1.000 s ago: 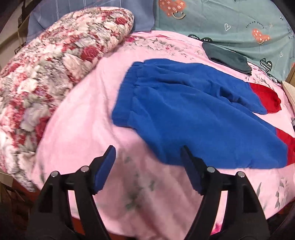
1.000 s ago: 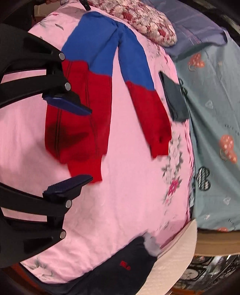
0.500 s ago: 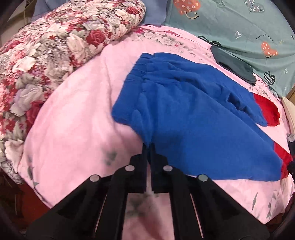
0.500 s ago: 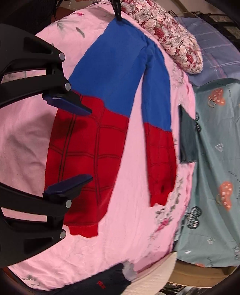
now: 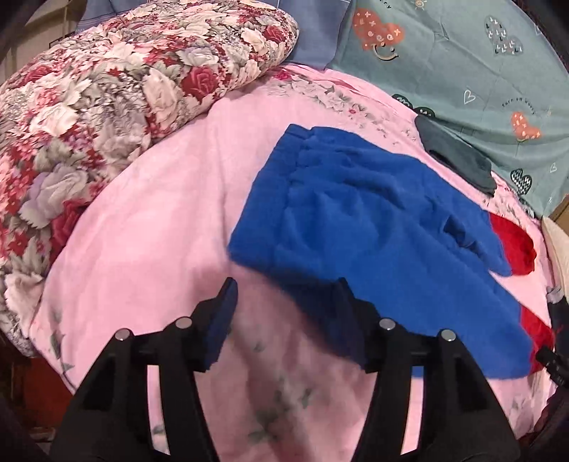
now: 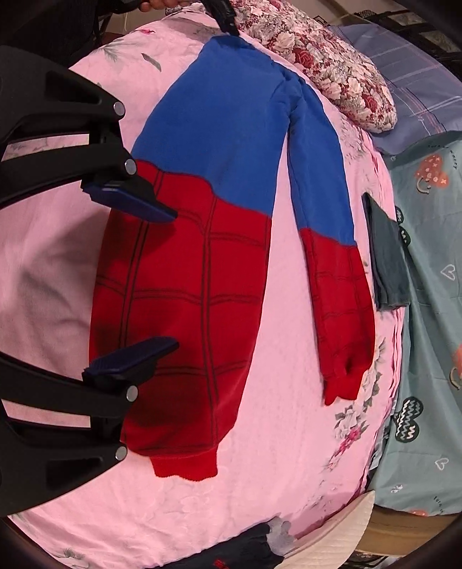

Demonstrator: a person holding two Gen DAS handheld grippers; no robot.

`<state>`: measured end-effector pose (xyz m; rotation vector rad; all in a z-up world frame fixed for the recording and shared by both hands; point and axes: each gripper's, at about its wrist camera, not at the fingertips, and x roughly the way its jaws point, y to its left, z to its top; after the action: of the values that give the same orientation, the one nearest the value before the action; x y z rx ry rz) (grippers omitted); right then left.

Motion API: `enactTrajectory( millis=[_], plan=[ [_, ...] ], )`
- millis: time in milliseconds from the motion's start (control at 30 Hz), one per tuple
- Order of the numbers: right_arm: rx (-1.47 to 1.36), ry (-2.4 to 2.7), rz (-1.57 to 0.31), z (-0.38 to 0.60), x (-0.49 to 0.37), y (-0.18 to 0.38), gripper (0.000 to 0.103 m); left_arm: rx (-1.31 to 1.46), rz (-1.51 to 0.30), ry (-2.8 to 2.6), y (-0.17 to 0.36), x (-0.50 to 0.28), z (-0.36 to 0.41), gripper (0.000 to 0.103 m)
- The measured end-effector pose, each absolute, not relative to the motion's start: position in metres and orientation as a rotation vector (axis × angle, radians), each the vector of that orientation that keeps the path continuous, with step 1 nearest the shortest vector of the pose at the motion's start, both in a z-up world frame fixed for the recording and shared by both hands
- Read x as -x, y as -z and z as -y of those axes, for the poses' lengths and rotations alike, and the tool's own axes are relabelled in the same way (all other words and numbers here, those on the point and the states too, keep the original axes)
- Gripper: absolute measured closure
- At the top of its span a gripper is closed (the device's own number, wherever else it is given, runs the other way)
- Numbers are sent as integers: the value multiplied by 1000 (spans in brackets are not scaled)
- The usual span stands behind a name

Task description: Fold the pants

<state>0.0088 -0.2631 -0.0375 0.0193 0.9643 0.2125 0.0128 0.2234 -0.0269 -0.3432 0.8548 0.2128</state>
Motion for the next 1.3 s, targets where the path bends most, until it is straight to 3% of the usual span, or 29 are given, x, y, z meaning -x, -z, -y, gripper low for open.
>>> enactTrajectory(
  millis=[133,167,200,367,433,500,533,567,667,767,933,1100,1133,1167,1200,1233,1267,1300],
  plan=[
    [10,-224,-970,251,-9,39,37,444,-923,-171,43,-36,-227,44],
    [20,-228,-962,248,-8,38,37,426,-910,-189,43,-37,-227,74],
    [26,-234,-958,247,-8,37,37,410,-921,-188,45,-39,-227,94],
    [49,-229,-966,246,-17,30,37,373,-940,-177,47,-25,-239,95],
    [53,-254,-956,243,-30,19,37,329,-952,-169,43,-25,-236,87],
    [49,-302,-922,231,-51,-3,37,278,-942,-198,31,-26,-234,56],
    [42,-340,-904,222,-62,-13,37,264,-917,-211,22,-25,-235,27],
    [42,-381,-886,213,-75,-24,37,247,-857,-225,5,-23,-237,18],
    [98,-495,-868,167,-125,-47,37,232,-734,-223,-33,-35,-248,13],
    [174,-604,-878,111,-182,-51,37,260,-746,-206,-40,-84,-260,13],
    [335,-686,-916,38,-263,-20,37,283,-870,-166,-3,-185,-274,13],
    [446,-766,-978,3,-296,21,37,205,-978,-145,32,-238,-267,14],
    [488,-760,-985,-3,-300,31,37,193,-999,-138,39,-243,-266,19],
    [516,-755,-989,-6,-301,39,42,174,-1029,-119,48,-248,-263,34],
    [537,-765,-1012,-8,-303,48,52,141,-1036,-123,51,-250,-259,38],
    [515,-797,-1022,-6,-304,51,62,131,-1034,-113,52,-249,-257,58],
    [503,-809,-1025,-5,-305,51,82,116,-1028,-101,51,-247,-255,65],
    [459,-831,-1045,-2,-308,48,97,113,-1021,-102,49,-246,-254,66]
  ],
)
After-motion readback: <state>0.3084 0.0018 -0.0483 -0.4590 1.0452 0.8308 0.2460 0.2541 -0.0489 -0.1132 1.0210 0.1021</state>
